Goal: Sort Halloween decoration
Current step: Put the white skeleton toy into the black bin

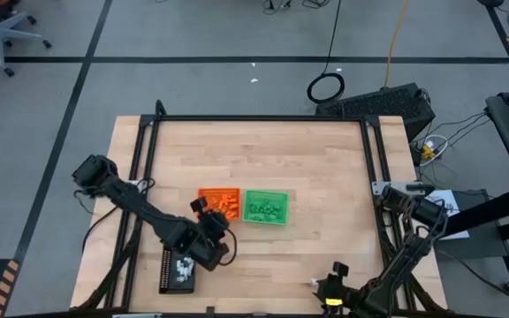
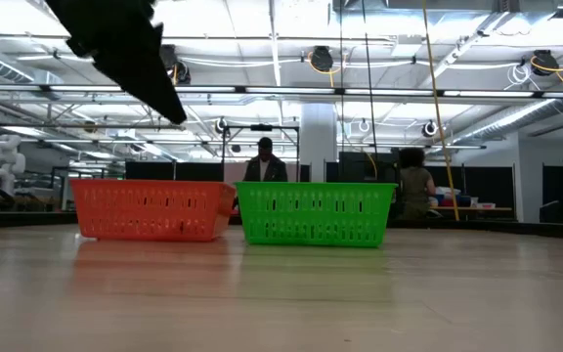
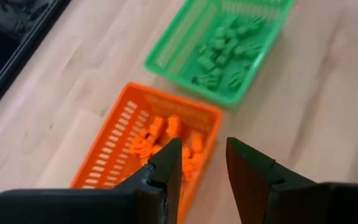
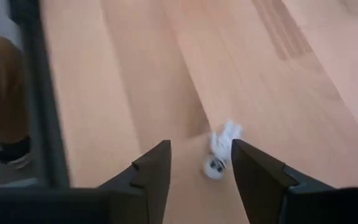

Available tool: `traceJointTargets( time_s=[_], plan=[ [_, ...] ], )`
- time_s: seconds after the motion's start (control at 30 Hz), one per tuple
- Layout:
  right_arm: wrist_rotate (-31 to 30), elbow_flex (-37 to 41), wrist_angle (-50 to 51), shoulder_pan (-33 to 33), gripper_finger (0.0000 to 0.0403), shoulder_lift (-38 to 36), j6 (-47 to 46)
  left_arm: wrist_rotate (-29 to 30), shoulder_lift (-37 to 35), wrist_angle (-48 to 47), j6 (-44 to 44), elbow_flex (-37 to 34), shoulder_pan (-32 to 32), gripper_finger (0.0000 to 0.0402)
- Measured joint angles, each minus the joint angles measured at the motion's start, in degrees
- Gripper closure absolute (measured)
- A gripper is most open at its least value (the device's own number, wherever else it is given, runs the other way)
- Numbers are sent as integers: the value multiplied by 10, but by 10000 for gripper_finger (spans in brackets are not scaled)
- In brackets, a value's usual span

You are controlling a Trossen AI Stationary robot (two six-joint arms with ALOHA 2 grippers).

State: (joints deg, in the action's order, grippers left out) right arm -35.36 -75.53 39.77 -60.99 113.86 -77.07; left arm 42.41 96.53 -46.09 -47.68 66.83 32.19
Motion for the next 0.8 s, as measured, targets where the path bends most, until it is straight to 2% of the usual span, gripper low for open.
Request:
traceJointTargets(
  time_s=[0.23,0.4,0.6,0.8],
  plan=[
    [22,-1,30,2,225,27,-50,46,0,44,5,0,19,285],
    [20,-1,32,2,229,30,-51,50,0,54,4,0,20,285],
    [9,-1,38,4,275,31,-54,51,0,104,7,0,20,285],
    [6,-1,45,10,347,32,-49,46,0,209,76,0,20,285]
  ],
)
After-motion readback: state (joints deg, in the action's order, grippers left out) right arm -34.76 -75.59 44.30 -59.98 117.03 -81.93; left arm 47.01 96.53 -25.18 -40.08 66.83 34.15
